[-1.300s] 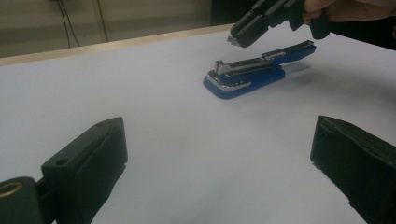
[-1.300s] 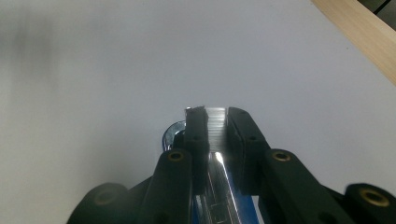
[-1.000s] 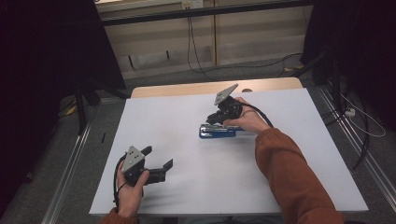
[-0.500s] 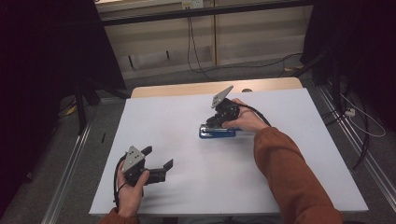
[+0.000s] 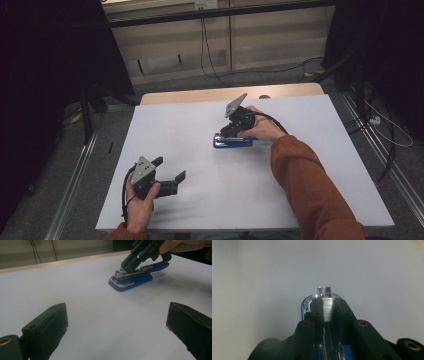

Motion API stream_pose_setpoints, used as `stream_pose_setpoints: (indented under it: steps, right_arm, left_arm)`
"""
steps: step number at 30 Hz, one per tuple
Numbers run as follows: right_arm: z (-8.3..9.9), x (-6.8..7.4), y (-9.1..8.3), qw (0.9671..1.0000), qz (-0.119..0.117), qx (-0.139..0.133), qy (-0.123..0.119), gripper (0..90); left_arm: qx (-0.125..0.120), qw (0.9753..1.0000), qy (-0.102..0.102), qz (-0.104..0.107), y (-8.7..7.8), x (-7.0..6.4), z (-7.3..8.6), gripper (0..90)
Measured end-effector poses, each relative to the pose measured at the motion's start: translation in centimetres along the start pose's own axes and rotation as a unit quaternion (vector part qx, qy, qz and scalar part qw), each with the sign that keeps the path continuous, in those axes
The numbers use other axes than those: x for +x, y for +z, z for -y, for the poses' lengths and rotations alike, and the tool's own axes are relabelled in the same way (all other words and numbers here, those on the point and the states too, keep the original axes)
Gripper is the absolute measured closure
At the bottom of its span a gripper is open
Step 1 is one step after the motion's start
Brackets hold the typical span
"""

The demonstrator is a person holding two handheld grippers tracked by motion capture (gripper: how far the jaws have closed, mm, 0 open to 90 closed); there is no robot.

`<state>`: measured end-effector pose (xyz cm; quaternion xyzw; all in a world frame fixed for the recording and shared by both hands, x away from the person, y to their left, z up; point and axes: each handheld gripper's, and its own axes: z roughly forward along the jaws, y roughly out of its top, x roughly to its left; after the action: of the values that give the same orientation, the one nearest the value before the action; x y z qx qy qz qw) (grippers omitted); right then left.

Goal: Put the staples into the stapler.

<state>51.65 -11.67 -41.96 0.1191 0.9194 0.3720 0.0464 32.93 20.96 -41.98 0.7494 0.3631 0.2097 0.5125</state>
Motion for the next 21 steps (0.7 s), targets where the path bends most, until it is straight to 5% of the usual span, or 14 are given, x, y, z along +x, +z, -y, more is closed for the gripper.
stream_pose_setpoints:
  steps: [21]
  right_arm:
    - [-0.67,-0.03,0.68,0.9999,-0.005,0.006,-0.014,79.0]
  left_arm:
    - [0.001,1.0000,0.003,0.002,-0.06,0.06,-0.02,3.9]
